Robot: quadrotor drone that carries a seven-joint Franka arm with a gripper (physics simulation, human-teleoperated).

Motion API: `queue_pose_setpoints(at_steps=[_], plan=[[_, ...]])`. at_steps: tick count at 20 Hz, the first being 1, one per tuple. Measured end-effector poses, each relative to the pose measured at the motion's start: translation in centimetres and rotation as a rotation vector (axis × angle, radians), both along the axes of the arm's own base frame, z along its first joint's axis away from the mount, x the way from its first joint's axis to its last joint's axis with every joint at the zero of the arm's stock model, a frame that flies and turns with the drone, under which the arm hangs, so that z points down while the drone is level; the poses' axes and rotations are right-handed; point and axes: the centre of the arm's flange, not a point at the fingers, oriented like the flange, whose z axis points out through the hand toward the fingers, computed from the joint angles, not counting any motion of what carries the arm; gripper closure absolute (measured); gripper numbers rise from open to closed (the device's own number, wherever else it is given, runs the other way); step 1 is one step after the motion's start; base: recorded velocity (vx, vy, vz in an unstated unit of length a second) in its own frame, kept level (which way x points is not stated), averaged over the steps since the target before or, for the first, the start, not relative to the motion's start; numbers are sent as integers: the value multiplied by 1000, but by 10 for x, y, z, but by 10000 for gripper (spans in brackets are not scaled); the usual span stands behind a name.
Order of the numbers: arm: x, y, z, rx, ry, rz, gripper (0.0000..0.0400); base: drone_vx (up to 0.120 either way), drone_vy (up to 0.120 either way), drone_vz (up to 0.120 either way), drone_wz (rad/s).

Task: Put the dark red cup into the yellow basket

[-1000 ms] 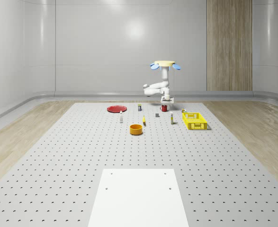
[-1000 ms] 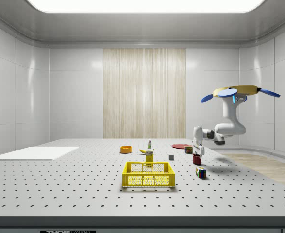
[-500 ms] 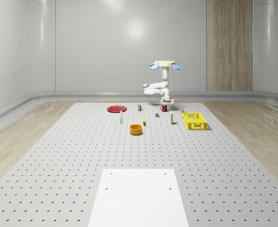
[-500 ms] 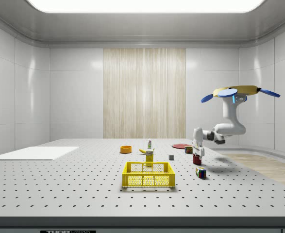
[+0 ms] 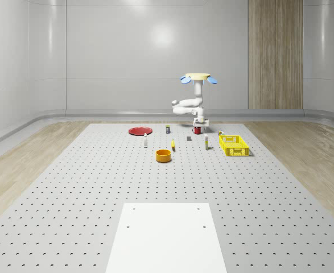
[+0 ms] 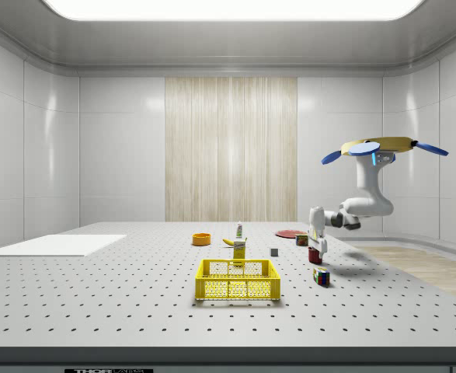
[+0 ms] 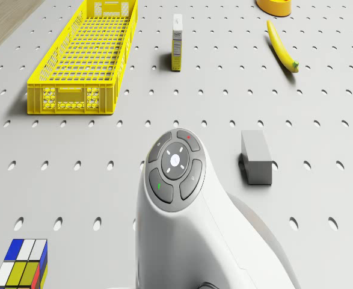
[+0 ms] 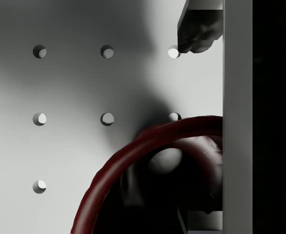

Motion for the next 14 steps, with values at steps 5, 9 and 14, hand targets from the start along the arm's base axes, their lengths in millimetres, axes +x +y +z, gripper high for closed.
queue_pose_setpoints(at_steps=[5, 9, 14], plan=[[0, 0, 2, 0, 0, 0, 221, 0, 0, 0, 0], [0, 0, 2, 0, 0, 0, 271, 0, 0, 0, 0], [0, 0, 3, 0, 0, 0, 292, 0, 0, 0, 0]])
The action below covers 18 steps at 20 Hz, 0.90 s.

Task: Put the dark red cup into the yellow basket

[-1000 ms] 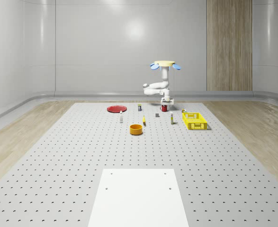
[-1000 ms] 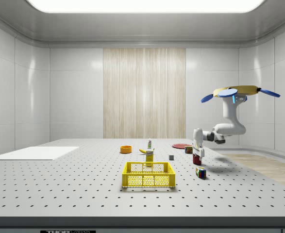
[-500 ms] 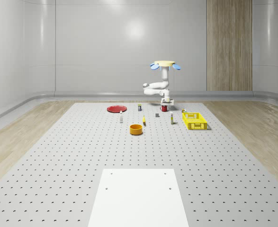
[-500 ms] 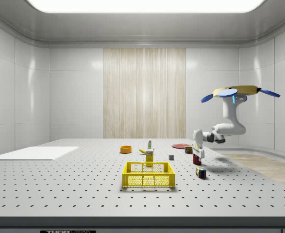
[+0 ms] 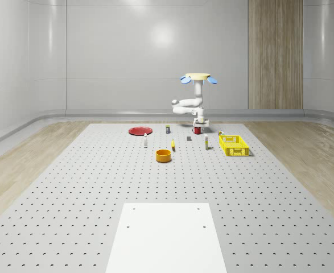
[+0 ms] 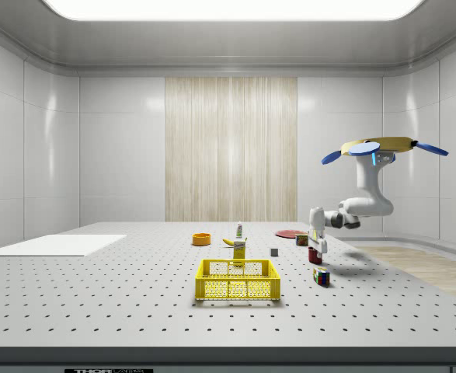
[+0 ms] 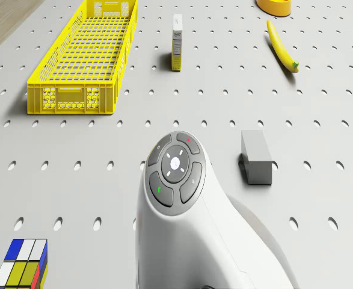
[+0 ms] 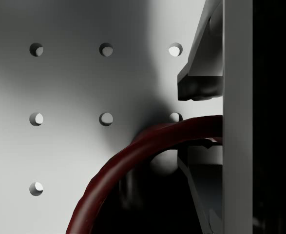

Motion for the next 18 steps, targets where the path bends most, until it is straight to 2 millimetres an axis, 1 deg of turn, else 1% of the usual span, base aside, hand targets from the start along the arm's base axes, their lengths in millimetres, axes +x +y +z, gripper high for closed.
queue_pose_setpoints(at_steps=[2, 5, 10, 14, 18], plan=[[0, 0, -1, 0, 0, 0, 295, 0, 0, 0, 0], [0, 0, -8, 0, 0, -4, 298, 0, 0, 0, 0], [0, 0, -27, 1, 0, -5, 300, 8, 8, 112, 0], [0, 0, -37, 1, 0, -2, 301, 120, 120, 120, 0], [0, 0, -42, 1, 0, -1, 301, 120, 120, 120, 0]])
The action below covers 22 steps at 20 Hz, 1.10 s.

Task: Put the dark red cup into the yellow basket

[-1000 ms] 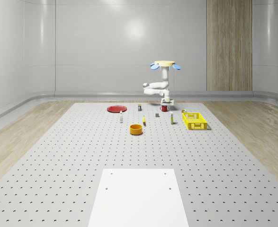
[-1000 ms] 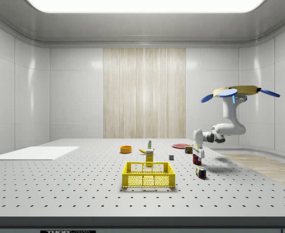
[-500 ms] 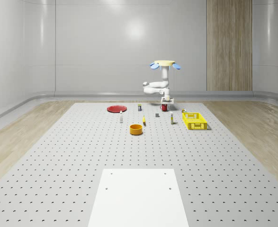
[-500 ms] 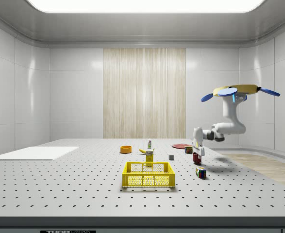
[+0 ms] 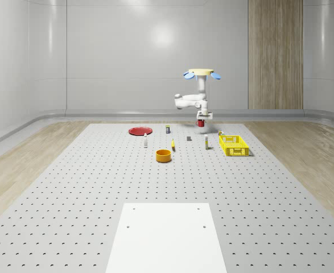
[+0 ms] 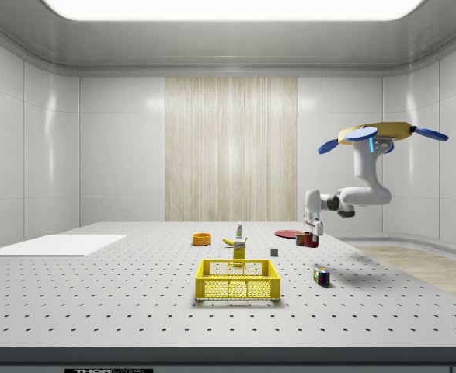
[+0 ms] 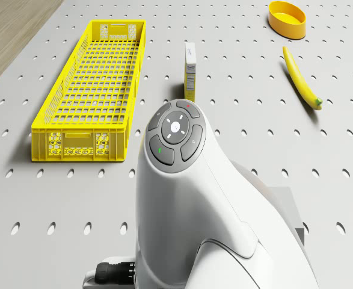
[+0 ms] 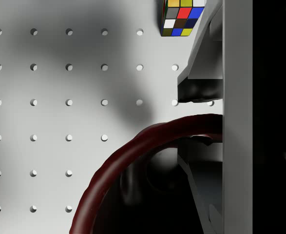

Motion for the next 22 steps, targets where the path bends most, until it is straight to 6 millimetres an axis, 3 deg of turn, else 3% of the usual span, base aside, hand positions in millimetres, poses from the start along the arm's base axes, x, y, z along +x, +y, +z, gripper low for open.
queue_pose_setpoints(at_steps=[8, 13, 17, 22], plan=[[0, 0, -3, 0, 0, 1, 301, 120, 120, 115, 0], [0, 0, -3, 0, 0, 1, 301, 120, 120, 0, 0], [0, 0, -3, 0, 0, 1, 301, 120, 120, 120, 0], [0, 0, -4, 0, 0, 1, 301, 120, 120, 0, 0]])
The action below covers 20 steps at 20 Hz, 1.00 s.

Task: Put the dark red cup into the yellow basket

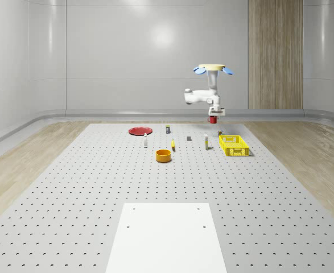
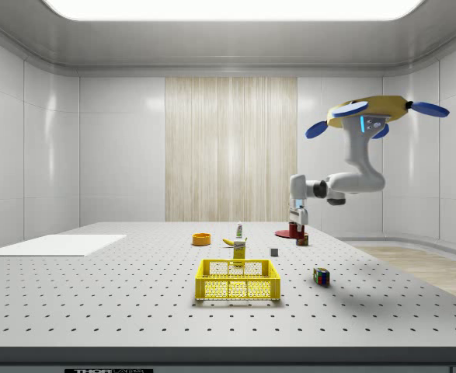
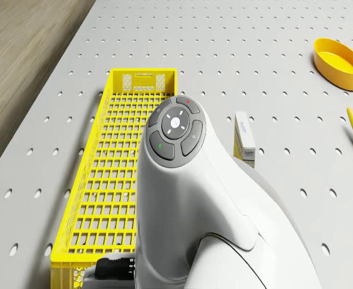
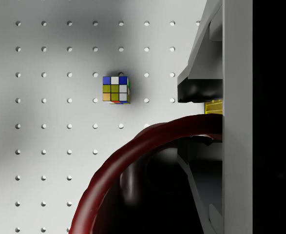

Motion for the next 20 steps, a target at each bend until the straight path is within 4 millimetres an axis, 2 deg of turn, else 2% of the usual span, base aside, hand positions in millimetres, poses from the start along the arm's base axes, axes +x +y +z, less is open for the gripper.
queue_pose_setpoints(at_steps=[20], plan=[[0, 0, 0, 0, 0, 0, 301, 120, 120, 0, 0]])
